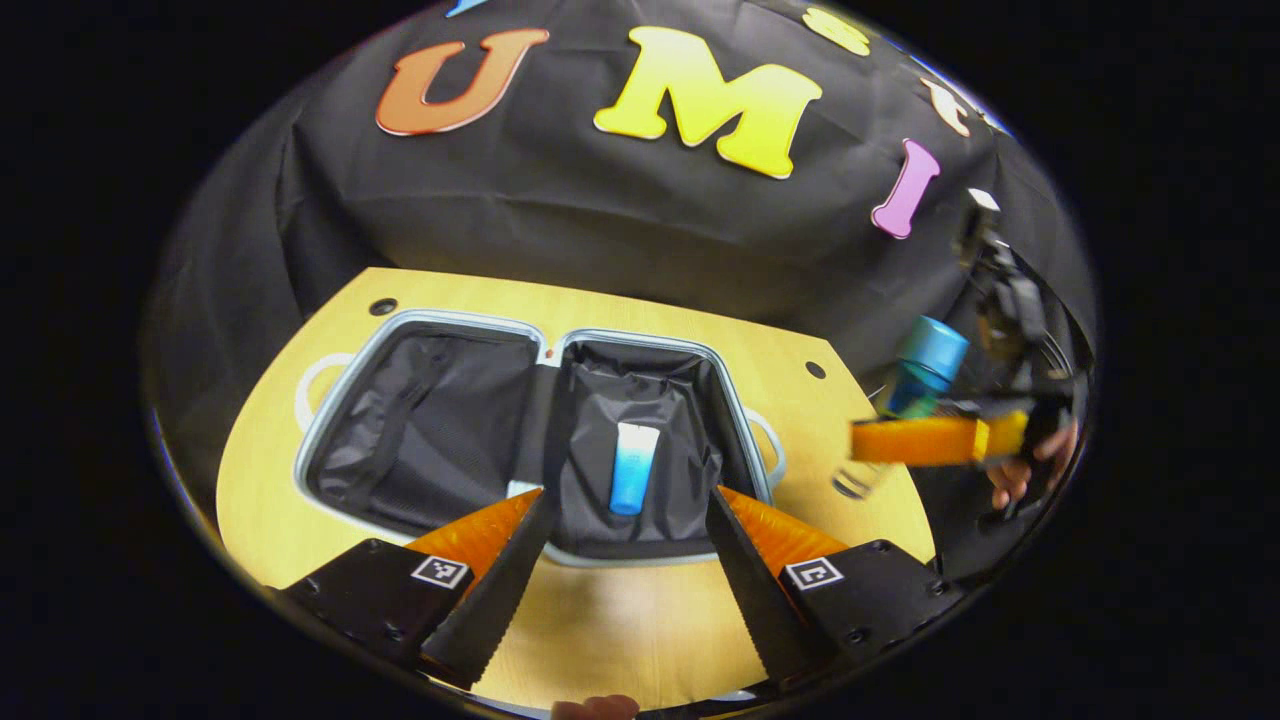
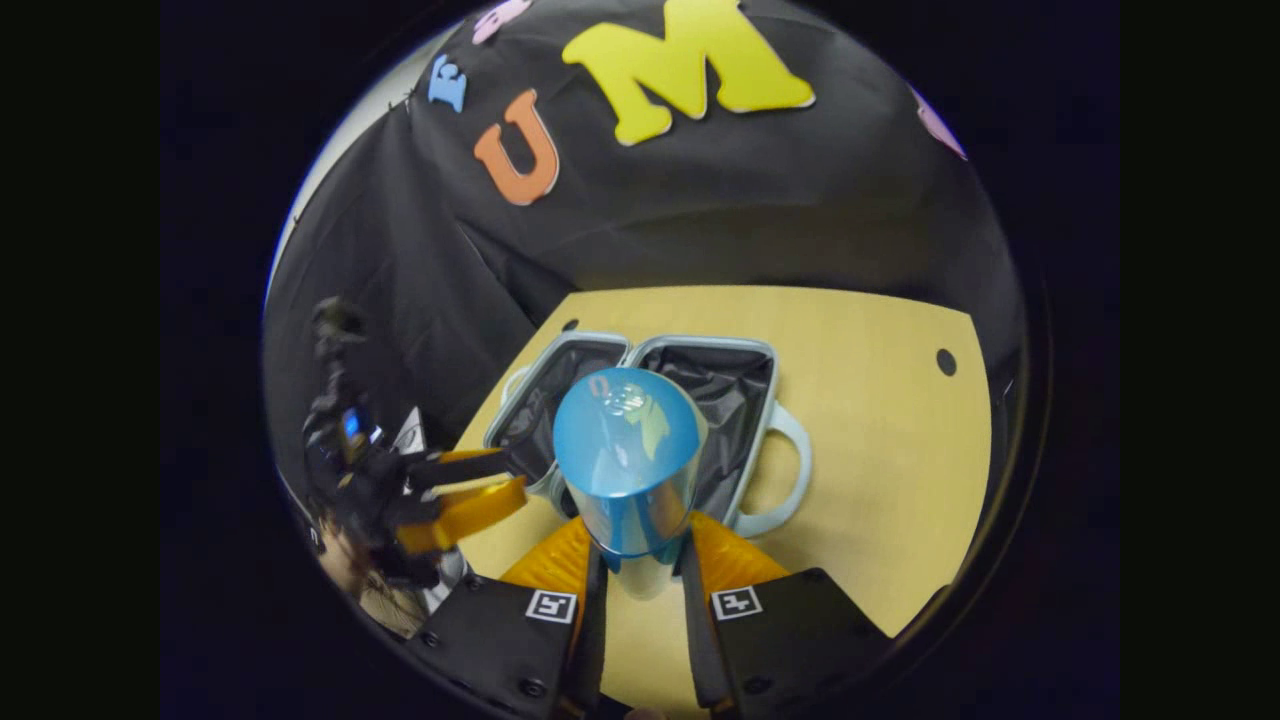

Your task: First open the suitcase, pack the skin care products into it, and then close the suitcase.

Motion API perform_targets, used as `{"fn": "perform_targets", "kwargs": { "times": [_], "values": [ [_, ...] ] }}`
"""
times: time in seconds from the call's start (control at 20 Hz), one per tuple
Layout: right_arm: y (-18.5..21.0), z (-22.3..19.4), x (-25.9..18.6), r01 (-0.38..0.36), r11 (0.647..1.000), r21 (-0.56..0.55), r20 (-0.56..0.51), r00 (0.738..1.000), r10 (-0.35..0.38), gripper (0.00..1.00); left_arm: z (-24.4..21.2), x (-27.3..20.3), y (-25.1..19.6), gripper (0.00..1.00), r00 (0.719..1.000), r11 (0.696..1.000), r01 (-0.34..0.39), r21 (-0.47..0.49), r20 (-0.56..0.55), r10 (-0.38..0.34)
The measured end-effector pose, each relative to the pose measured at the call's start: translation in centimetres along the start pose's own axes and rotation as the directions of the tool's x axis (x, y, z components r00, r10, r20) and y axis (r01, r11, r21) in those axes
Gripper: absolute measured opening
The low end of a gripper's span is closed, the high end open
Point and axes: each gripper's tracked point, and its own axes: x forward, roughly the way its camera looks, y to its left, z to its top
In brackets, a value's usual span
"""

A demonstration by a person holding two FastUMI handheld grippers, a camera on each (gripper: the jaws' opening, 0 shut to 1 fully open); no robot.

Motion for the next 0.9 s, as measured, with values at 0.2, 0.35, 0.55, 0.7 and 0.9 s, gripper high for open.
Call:
{"fn": "perform_targets", "kwargs": {
  "times": [0.2, 0.35, 0.55, 0.7, 0.9],
  "values": [
    [-2.6, -1.7, 8.1, 0.104, 0.990, 0.100, -0.225, 0.971, -0.080, 0.32, -3.4, -4.1, 1.1, 0.99, 1.000, 0.996, 0.004, -0.084, 0.024, -0.002],
    [-5.5, -2.8, 12.2, 0.222, 0.961, 0.167, -0.333, 0.930, -0.157, 0.33, -5.2, -6.6, 3.9, 0.99, 0.998, 0.998, -0.054, -0.034, 0.012, 0.054],
    [-7.9, -3.7, 14.9, 0.355, 0.910, 0.214, -0.412, 0.878, -0.245, 0.32, -6.1, -7.9, 6.0, 0.99, 0.996, 0.996, -0.087, -0.020, -0.002, 0.087],
    [-8.1, -3.7, 15.9, 0.392, 0.885, 0.252, -0.421, 0.868, -0.265, 0.32, -5.8, -8.1, 6.6, 0.99, 0.996, 0.995, -0.086, -0.049, 0.006, 0.087],
    [-8.8, -4.2, 16.6, 0.449, 0.864, 0.229, -0.436, 0.841, -0.321, 0.32, -4.6, -7.7, 6.3, 0.99, 0.997, 0.994, -0.065, -0.085, 0.029, 0.068]
  ]
}}
